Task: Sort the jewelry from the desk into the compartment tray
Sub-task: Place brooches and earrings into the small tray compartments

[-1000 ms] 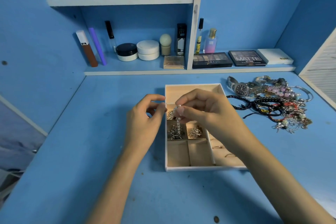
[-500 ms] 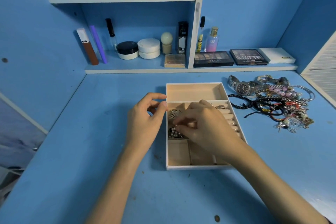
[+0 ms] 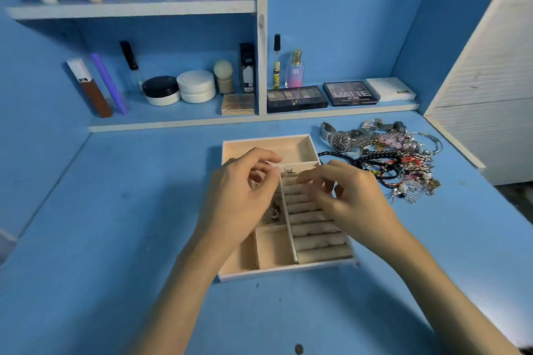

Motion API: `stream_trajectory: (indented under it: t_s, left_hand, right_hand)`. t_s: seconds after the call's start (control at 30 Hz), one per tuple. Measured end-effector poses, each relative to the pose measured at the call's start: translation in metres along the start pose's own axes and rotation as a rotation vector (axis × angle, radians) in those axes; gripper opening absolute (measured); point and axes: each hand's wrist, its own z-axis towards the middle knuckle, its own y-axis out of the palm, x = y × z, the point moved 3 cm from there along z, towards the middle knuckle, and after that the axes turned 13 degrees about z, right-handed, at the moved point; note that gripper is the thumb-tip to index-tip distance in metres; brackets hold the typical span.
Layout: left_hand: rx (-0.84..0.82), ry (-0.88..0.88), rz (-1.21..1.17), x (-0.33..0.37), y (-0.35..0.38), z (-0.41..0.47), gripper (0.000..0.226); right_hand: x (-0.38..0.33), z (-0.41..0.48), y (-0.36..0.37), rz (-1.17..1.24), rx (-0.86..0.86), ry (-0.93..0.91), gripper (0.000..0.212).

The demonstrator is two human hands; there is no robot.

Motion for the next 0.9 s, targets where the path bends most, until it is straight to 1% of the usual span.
stream_trajectory:
  t_s: [0.07,0.17,0.3,0.43,0.53,0.67,0.9]
  left_hand:
    - [-0.062,0.058,0.028,0.020,0.016,0.004,0.012]
    - [-0.169,0.134,0.124,0.049,0.043,0.009,0.013]
    - [-0.316,0.229,0.201,0.073,0.084,0.016,0.014]
    - [-0.443,0.271,0.294,0.083,0.121,0.019,0.017]
    - [-0.450,0.295,0.350,0.089,0.137,0.022,0.021]
    - [-0.420,0.333,0.442,0.097,0.148,0.024,0.024]
    - [-0.402,0.384,0.469,0.100,0.155,0.025,0.010]
  right_hand:
    - [0.012,-0.005,-0.024,0.003,0.057,0.059,0.013]
    - [0.033,-0.013,-0.060,0.007,0.191,0.127,0.014]
    - [0.063,-0.022,-0.098,0.044,0.382,0.222,0.026]
    - [0.082,-0.031,-0.117,0.061,0.527,0.245,0.033]
    - [0.086,-0.035,-0.121,0.067,0.574,0.229,0.037]
    - [0.085,-0.038,-0.124,0.089,0.602,0.238,0.033]
    - [0.084,-0.039,-0.127,0.102,0.620,0.223,0.033]
